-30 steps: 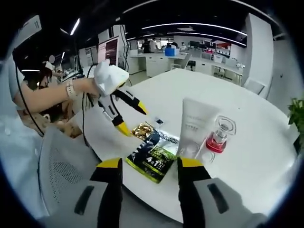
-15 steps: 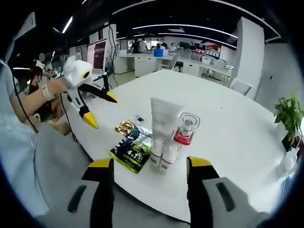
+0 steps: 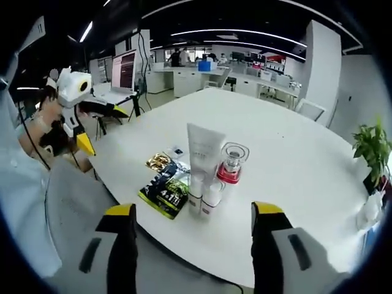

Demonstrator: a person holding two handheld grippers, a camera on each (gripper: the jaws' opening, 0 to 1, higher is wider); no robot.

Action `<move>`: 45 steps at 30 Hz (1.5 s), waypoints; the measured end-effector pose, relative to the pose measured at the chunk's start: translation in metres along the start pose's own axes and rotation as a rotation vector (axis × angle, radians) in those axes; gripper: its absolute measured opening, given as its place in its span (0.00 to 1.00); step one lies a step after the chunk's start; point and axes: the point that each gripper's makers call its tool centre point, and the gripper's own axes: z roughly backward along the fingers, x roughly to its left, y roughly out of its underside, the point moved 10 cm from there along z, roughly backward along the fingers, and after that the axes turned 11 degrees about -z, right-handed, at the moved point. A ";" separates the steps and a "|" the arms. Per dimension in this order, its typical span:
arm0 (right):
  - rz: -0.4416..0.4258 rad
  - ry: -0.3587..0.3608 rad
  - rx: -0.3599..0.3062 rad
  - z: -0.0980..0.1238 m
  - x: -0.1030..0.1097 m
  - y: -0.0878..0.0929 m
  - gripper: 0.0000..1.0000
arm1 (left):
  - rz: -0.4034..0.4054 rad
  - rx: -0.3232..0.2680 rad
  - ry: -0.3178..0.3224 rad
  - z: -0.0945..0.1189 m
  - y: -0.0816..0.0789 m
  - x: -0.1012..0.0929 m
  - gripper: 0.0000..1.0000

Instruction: Arrange the skincare products in the storage area until every visible bottle or jar stands upright without overlapping.

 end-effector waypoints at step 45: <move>-0.044 -0.014 0.014 -0.016 0.003 -0.004 0.94 | -0.014 0.033 -0.036 0.010 0.017 0.011 0.97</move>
